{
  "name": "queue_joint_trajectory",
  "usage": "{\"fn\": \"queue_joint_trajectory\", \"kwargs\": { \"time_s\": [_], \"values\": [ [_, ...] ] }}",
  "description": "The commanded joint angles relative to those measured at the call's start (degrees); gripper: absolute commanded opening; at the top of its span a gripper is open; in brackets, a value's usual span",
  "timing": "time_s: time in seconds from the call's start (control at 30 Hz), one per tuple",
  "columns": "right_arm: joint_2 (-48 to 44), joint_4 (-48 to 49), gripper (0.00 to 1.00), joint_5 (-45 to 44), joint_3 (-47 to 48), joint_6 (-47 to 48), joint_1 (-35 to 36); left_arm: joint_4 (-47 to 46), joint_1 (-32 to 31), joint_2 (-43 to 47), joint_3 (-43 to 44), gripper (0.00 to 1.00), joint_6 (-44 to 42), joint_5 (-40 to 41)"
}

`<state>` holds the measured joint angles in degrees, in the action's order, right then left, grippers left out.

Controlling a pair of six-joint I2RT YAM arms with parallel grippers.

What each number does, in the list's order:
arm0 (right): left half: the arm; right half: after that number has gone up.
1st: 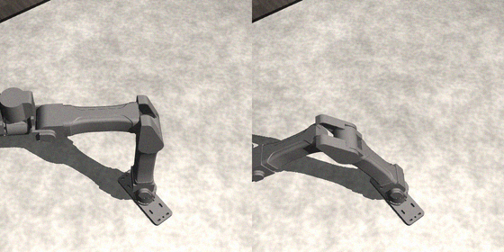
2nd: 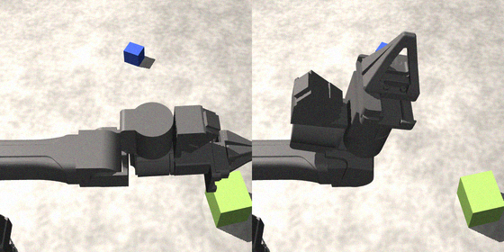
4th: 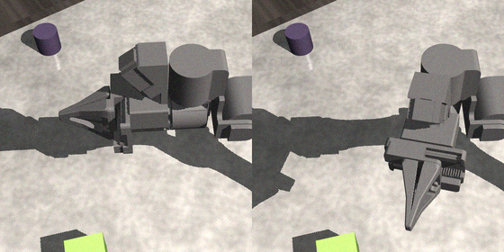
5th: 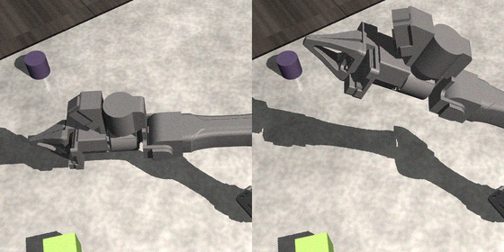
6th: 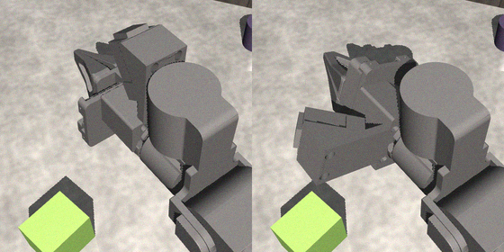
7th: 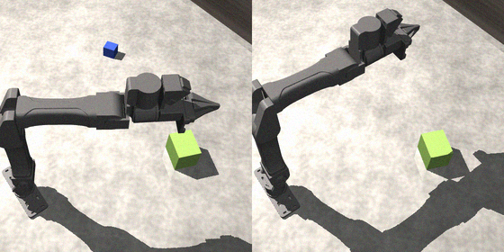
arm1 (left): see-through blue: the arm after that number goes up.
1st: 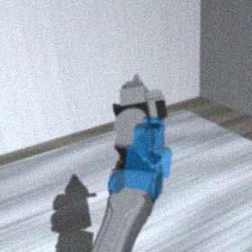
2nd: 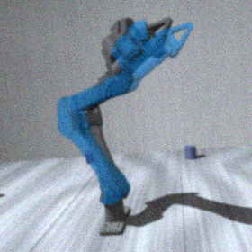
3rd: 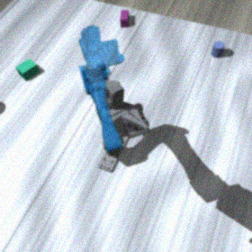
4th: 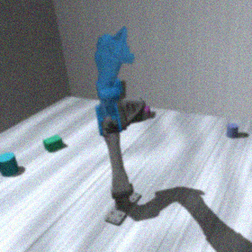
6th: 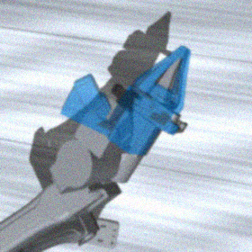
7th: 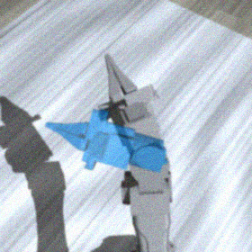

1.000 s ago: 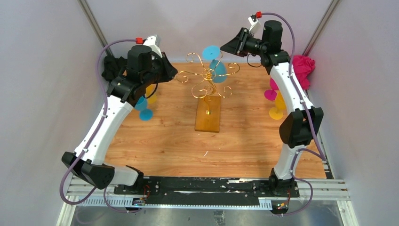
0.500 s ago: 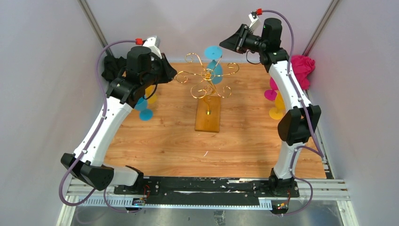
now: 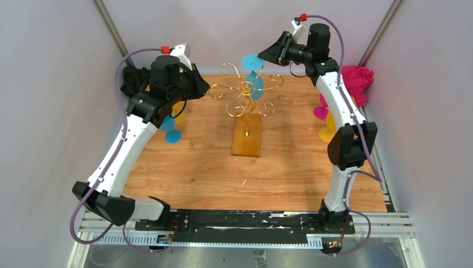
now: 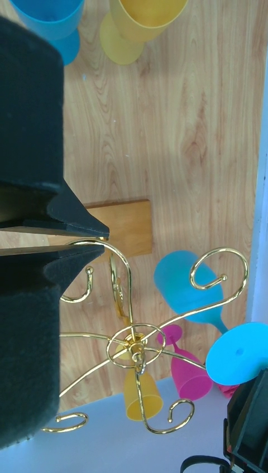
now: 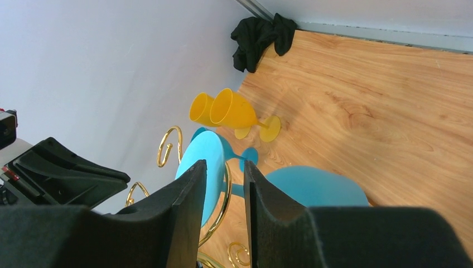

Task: Take the wine glass off the wine glass rack

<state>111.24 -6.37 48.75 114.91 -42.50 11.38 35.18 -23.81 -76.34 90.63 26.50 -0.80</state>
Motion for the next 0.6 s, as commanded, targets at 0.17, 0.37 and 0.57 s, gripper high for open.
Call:
{"fn": "queue_joint_trajectory", "kwargs": {
  "time_s": [0.17, 0.37, 0.57],
  "values": [
    [1.87, 1.87, 0.33, 3.36, 0.65, -1.88, 1.54, -1.16, -0.27, 1.30, -1.52, 0.15, -0.60, 0.38],
    [2.85, 1.25, 0.13, 3.29, 2.06, -2.56, 1.52, -1.27, -0.27, 1.60, -1.95, 0.15, -0.66, 0.27],
    [3.03, 0.43, 0.01, 2.00, 3.07, -2.70, 1.47, -1.25, -0.27, 1.93, -2.16, 0.15, -0.93, 0.44]
  ]
}}
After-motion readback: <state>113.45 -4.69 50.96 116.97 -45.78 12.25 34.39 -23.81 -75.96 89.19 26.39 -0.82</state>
